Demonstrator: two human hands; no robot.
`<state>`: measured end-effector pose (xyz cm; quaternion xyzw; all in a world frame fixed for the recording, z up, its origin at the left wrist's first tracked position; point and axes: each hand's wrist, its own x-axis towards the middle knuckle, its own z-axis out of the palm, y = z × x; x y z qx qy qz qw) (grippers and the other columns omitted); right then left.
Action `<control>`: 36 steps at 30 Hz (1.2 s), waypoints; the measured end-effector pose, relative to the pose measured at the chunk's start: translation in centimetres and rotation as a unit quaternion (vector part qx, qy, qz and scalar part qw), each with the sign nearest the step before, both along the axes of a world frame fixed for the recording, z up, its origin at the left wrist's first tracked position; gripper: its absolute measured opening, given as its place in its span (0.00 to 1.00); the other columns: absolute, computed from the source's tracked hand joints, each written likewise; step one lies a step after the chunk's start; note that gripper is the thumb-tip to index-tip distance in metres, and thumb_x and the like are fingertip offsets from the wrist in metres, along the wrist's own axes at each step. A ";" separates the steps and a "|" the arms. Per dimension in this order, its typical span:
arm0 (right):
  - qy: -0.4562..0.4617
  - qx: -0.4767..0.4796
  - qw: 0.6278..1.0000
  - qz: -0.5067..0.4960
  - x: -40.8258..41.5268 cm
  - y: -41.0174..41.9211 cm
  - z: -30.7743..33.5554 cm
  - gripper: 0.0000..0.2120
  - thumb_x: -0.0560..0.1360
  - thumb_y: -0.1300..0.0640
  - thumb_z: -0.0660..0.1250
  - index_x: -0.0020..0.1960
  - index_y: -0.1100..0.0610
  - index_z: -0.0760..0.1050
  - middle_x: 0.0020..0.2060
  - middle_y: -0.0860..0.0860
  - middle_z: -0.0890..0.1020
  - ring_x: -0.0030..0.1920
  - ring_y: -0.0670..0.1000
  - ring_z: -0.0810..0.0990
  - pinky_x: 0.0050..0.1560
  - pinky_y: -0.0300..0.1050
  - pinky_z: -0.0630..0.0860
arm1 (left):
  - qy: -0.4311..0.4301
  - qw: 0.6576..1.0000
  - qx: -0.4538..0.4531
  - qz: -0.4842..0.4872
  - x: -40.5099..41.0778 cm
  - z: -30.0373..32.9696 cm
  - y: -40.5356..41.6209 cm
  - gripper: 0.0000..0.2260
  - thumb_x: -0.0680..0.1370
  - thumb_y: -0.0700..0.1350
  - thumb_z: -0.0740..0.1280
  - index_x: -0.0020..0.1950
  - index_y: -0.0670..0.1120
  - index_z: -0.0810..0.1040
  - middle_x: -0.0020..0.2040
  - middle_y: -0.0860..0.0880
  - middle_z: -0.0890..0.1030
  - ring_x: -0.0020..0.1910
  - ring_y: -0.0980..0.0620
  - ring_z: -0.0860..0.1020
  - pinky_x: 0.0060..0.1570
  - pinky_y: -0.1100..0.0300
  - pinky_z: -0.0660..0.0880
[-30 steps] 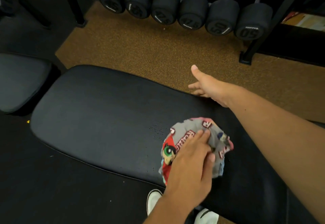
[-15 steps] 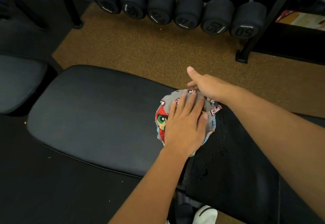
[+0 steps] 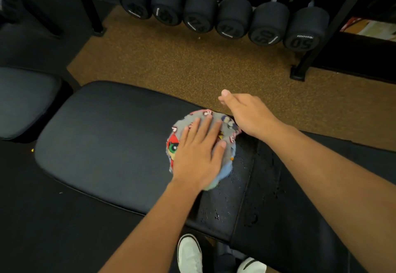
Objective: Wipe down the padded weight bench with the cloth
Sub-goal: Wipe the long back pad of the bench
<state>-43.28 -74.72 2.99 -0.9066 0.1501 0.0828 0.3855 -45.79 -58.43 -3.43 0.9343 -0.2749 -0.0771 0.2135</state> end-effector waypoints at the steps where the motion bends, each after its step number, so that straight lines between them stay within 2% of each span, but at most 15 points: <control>1: -0.005 0.000 1.000 -0.003 0.1 -0.1 0.0 0.28 0.82 0.41 0.48 0.58 0.61 0.78 0.54 0.57 0.82 0.59 0.57 0.76 0.61 0.53 0.69 | 0.002 1.000 0.001 0.009 1.2 -0.3 0.2 0.25 0.80 0.58 0.45 0.77 0.55 0.55 0.79 0.54 0.52 0.77 0.55 0.47 0.73 0.58 0.39; 5: -0.010 0.002 1.000 -0.011 0.3 -0.3 -0.3 0.28 0.82 0.41 0.48 0.58 0.61 0.77 0.55 0.56 0.82 0.58 0.57 0.77 0.60 0.52 0.69 | 0.020 0.998 0.006 0.055 5.0 -1.2 0.8 0.25 0.80 0.58 0.45 0.77 0.56 0.55 0.79 0.55 0.52 0.77 0.53 0.48 0.74 0.53 0.42; 9: -0.015 0.004 1.000 -0.027 0.6 -0.5 -0.6 0.29 0.82 0.41 0.48 0.58 0.62 0.77 0.55 0.57 0.82 0.58 0.57 0.77 0.61 0.53 0.70 | 0.021 0.996 0.017 0.087 5.5 -1.3 0.4 0.24 0.80 0.57 0.45 0.76 0.56 0.58 0.78 0.54 0.54 0.77 0.50 0.49 0.74 0.51 0.45; 13: -0.016 0.001 1.000 -0.022 0.8 -0.3 -0.3 0.27 0.82 0.42 0.49 0.58 0.59 0.78 0.53 0.55 0.82 0.57 0.56 0.77 0.59 0.52 0.70 | -0.011 0.999 0.024 0.022 2.3 -0.2 -0.7 0.23 0.81 0.56 0.44 0.76 0.56 0.58 0.78 0.53 0.56 0.77 0.48 0.51 0.75 0.50 0.48; 15: -0.015 -0.010 1.000 -0.007 0.6 0.1 -0.2 0.24 0.82 0.43 0.51 0.55 0.57 0.79 0.50 0.53 0.83 0.55 0.55 0.78 0.53 0.49 0.71 | -0.016 0.999 0.017 -0.028 0.0 0.5 -1.3 0.23 0.81 0.55 0.43 0.77 0.56 0.57 0.78 0.53 0.56 0.78 0.48 0.50 0.75 0.48 0.49; 17: -0.020 -0.020 0.999 0.024 0.0 0.5 -0.1 0.19 0.82 0.44 0.54 0.57 0.54 0.79 0.52 0.51 0.83 0.56 0.52 0.78 0.53 0.46 0.71 | -0.011 0.998 0.009 -0.063 -2.3 1.2 -1.3 0.23 0.82 0.55 0.44 0.77 0.56 0.56 0.78 0.54 0.55 0.78 0.48 0.47 0.75 0.48 0.47; 20: -0.022 -0.064 0.992 0.111 -0.9 0.7 -0.2 0.16 0.79 0.48 0.61 0.65 0.52 0.76 0.61 0.48 0.79 0.62 0.49 0.75 0.64 0.48 0.69 | -0.003 0.994 -0.007 -0.109 -5.3 1.7 0.1 0.22 0.82 0.55 0.47 0.77 0.55 0.57 0.78 0.55 0.55 0.78 0.50 0.45 0.75 0.49 0.47; 22: -0.018 -0.128 0.974 0.185 -1.4 0.8 -0.4 0.17 0.78 0.47 0.63 0.65 0.48 0.75 0.60 0.46 0.77 0.62 0.49 0.71 0.65 0.49 0.65 | -0.002 0.989 -0.031 -0.145 -6.6 1.6 1.4 0.22 0.82 0.55 0.51 0.76 0.55 0.59 0.78 0.55 0.55 0.78 0.51 0.47 0.75 0.50 0.49; 24: -0.012 -0.175 0.953 0.247 -2.1 1.2 -0.4 0.17 0.76 0.44 0.64 0.65 0.45 0.75 0.57 0.43 0.74 0.60 0.47 0.68 0.63 0.49 0.62 | 0.018 0.982 -0.093 -0.166 -7.0 1.7 2.5 0.20 0.82 0.53 0.54 0.74 0.53 0.64 0.77 0.55 0.59 0.77 0.53 0.51 0.75 0.53 0.50; 26: -0.021 -0.195 0.939 0.283 -2.7 1.7 -0.5 0.17 0.76 0.43 0.65 0.63 0.44 0.77 0.53 0.43 0.72 0.57 0.47 0.67 0.60 0.48 0.62 | 0.047 0.975 -0.179 -0.120 -7.1 2.2 3.3 0.17 0.81 0.50 0.57 0.67 0.50 0.74 0.72 0.52 0.69 0.75 0.54 0.60 0.72 0.55 0.58; 28: -0.031 -0.189 0.936 0.295 -3.2 2.2 -0.6 0.15 0.75 0.44 0.66 0.60 0.46 0.79 0.50 0.44 0.72 0.54 0.48 0.68 0.58 0.48 0.63 | 0.026 0.974 -0.223 0.011 -6.9 2.8 4.0 0.13 0.79 0.50 0.59 0.59 0.49 0.79 0.62 0.54 0.74 0.64 0.56 0.69 0.62 0.58 0.66; 30: -0.029 -0.170 0.940 0.295 -3.4 2.5 -0.8 0.12 0.74 0.45 0.68 0.56 0.47 0.80 0.48 0.45 0.73 0.52 0.48 0.70 0.57 0.49 0.65 | 0.017 0.972 -0.182 0.145 -6.4 3.1 4.7 0.14 0.76 0.55 0.60 0.58 0.51 0.76 0.56 0.57 0.69 0.56 0.57 0.68 0.54 0.62 0.61; 31: -0.025 -0.160 0.941 0.296 -3.4 2.5 -0.8 0.10 0.74 0.47 0.68 0.53 0.47 0.80 0.46 0.45 0.74 0.51 0.48 0.72 0.56 0.49 0.67 | 0.035 0.974 -0.141 0.177 -6.2 3.1 5.0 0.16 0.75 0.57 0.60 0.59 0.52 0.74 0.55 0.58 0.66 0.54 0.58 0.65 0.52 0.63 0.58; 33: -0.012 -0.142 0.943 0.299 -3.5 2.7 -0.8 0.04 0.74 0.49 0.69 0.47 0.47 0.79 0.44 0.44 0.74 0.49 0.47 0.74 0.53 0.49 0.70 | 0.080 0.979 -0.070 0.172 -6.2 2.9 5.5 0.19 0.74 0.59 0.61 0.62 0.55 0.71 0.54 0.58 0.65 0.54 0.58 0.62 0.53 0.63 0.55; 36: 0.003 -0.112 0.951 0.287 -3.1 2.8 -0.1 0.02 0.74 0.51 0.69 0.43 0.47 0.77 0.42 0.43 0.73 0.45 0.45 0.74 0.49 0.51 0.73 | 0.095 0.979 -0.067 0.167 -5.4 3.0 5.5 0.18 0.74 0.55 0.67 0.62 0.55 0.71 0.52 0.57 0.69 0.53 0.56 0.65 0.53 0.60 0.59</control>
